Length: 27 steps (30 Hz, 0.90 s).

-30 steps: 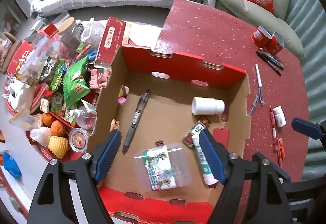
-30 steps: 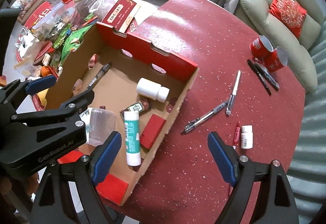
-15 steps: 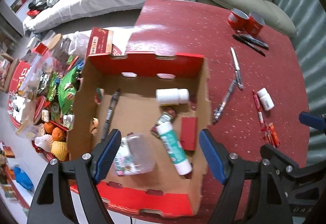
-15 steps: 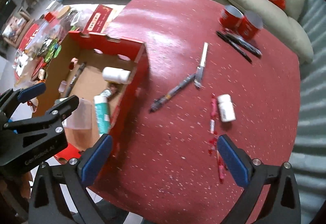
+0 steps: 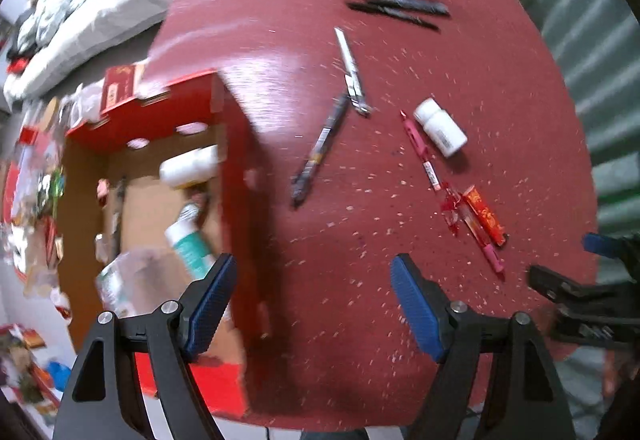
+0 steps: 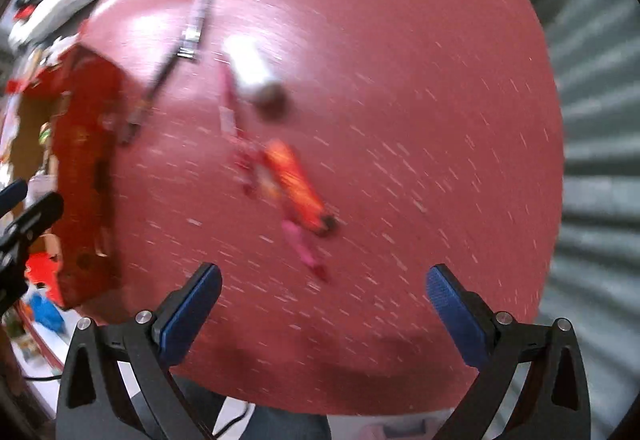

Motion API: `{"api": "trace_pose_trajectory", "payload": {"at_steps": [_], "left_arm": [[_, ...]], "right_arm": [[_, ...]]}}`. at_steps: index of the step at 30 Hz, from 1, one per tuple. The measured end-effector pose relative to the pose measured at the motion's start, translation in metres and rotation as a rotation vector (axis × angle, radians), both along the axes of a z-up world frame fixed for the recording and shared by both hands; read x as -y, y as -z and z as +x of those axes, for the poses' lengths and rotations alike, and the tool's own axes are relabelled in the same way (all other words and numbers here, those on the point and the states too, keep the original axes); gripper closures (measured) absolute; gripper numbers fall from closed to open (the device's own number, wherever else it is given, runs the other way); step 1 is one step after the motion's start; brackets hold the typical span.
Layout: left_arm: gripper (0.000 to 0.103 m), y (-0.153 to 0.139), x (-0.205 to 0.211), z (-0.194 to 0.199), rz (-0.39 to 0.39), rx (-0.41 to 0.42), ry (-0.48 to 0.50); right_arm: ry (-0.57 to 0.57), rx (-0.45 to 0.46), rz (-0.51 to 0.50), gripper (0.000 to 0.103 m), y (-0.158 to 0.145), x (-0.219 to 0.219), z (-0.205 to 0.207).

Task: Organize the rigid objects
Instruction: 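Move both open grippers back over the pens on the table, then grasp a grey gel pen with the left gripper while the right gripper grasps the red tube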

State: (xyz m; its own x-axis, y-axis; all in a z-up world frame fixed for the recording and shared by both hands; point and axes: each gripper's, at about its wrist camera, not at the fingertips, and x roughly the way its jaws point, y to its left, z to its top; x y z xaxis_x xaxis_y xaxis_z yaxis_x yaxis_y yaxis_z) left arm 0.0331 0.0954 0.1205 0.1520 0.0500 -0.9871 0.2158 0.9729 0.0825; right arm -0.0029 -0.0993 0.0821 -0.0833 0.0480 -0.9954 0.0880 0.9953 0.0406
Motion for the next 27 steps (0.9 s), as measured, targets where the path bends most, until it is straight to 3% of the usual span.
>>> {"api": "trace_pose_trajectory", "payload": {"at_steps": [4, 9, 17, 23, 27], "left_arm": [[0.021, 0.035, 0.024, 0.025, 0.039, -0.031, 0.0], [0.021, 0.067, 0.034, 0.063, 0.082, -0.034, 0.008], [0.021, 0.095, 0.033, 0.082, 0.121, -0.028, 0.043], [0.017, 0.104, 0.027, 0.091, 0.103, -0.015, 0.049], [0.012, 0.107, 0.026, 0.096, 0.088, -0.002, 0.066]], "right_arm": [[0.035, -0.02, 0.014, 0.0, 0.009, 0.025, -0.017], [-0.004, -0.014, 0.028, 0.0, 0.021, 0.026, -0.019], [-0.079, 0.043, -0.004, 0.0, 0.043, 0.019, 0.017], [-0.172, 0.064, -0.025, 0.0, 0.059, 0.008, 0.04], [-0.212, 0.048, -0.02, 0.018, 0.07, -0.005, 0.055]]}}
